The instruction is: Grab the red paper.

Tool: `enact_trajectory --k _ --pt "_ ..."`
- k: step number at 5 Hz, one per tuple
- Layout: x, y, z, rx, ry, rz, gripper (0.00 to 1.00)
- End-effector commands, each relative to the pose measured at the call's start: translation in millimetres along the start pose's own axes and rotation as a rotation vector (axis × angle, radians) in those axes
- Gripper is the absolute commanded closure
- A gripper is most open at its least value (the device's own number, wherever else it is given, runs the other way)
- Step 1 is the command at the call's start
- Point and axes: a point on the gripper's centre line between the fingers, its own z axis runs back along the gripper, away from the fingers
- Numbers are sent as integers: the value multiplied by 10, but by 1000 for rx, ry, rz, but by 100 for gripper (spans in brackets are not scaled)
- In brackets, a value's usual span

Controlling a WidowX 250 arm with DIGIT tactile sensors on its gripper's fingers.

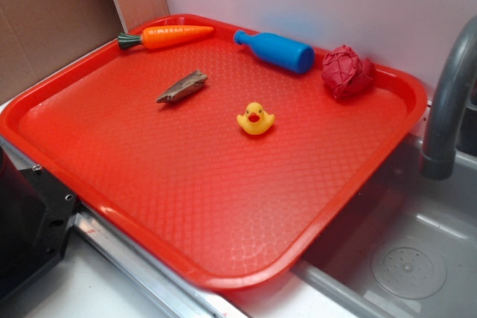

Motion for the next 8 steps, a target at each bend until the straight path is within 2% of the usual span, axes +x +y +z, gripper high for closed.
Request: enact_trajectory --k 1,2,3,4,5,6,7,8 --pt "0 0 0 0 0 0 0" --pt "446 -264 -510 55 -69 22 0" --pt "946 -577 -921 -20 -169 53 0" --pt "1429 -790 -1255 -126 -223 85 0" --pt "1912 -886 -1533 -180 -262 117 0" --pt "2379 -1078 -1796 -161 -265 72 0" --pt "2493 -1129 -2010 -138 -254 57 0" --pt "2367 -1204 -2227 -136 -215 -3 0"
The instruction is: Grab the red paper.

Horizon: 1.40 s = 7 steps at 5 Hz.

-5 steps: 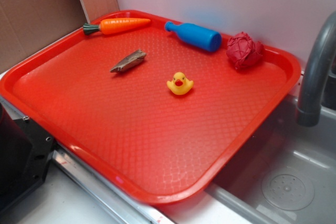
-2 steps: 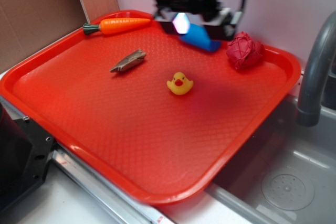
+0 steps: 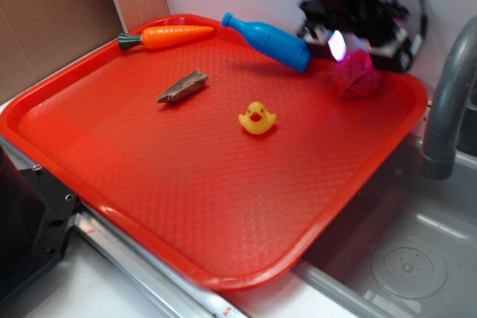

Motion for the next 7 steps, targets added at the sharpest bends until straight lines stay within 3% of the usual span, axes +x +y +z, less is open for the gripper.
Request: enact_trajectory --k 1,2,3,4,5,6,7 --pt "-128 -146 74 -30 14 -120 60" --pt "-240 -103 354 43 3 -153 100" --pt "-456 87 964 67 -8 -187 100" --pt "-597 415 1592 37 80 -109 100" --pt "-766 759 2206 29 74 -17 100" --pt "-771 968 2737 -21 66 -12 100" --pt "-782 1007 2519 65 155 20 100"
